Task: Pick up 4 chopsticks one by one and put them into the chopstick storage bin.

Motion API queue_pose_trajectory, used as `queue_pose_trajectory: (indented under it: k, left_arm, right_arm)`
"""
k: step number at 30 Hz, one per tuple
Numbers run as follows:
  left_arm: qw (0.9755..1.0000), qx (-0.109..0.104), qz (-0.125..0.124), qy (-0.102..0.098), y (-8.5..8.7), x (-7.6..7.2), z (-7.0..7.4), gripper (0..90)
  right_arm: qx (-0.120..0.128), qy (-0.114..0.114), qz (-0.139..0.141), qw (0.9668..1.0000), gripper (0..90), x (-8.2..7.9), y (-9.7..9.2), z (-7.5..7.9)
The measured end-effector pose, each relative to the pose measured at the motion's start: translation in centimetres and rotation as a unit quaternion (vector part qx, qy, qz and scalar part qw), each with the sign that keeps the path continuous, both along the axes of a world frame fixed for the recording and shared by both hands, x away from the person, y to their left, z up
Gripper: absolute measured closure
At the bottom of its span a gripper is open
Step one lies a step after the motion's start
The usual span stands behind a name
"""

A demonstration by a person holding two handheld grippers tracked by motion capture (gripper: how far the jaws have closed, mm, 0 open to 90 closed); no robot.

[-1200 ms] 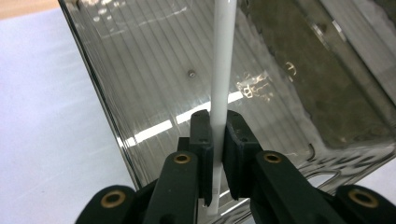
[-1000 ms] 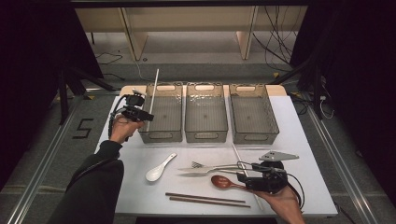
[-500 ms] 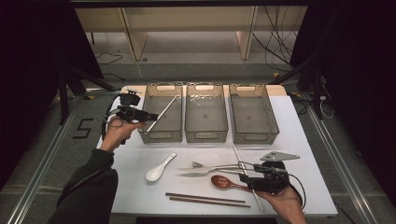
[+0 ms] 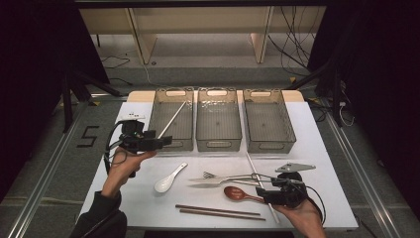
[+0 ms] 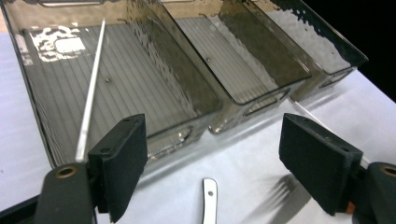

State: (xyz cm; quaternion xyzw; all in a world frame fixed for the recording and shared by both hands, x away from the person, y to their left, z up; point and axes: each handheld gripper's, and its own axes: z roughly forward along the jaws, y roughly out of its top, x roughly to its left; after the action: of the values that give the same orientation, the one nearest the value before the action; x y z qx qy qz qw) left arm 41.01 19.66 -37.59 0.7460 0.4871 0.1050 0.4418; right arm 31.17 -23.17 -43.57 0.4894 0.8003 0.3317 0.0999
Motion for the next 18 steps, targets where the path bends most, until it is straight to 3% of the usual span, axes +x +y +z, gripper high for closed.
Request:
queue_pose_trajectory:
  k: [2, 4, 9, 18]
  left_arm:
    - [1.0, 0.0, -0.002, -0.009, -0.5, -0.7, -0.3, 22.2]
    - [0.9999, 0.003, -0.015, -0.002, -0.9, -1.1, -0.8, 21.7]
    - [0.9995, 0.008, -0.031, -0.008, -1.8, -1.9, -1.5, 20.0]
    - [0.9991, -0.006, -0.039, -0.011, -1.8, -2.8, -2.5, 18.3]
  right_arm:
    - [-0.002, 0.001, 0.0, 1.0, 35.2, 0.0, 0.0, -0.1]
    - [-0.009, 0.008, -0.001, 0.9999, 35.8, 0.0, 0.0, -0.1]
    - [-0.018, 0.017, 0.0, 0.9997, 38.6, 0.0, -0.1, -0.5]
    - [-0.036, 0.036, 0.002, 0.9987, 45.9, -0.1, 0.0, -0.9]
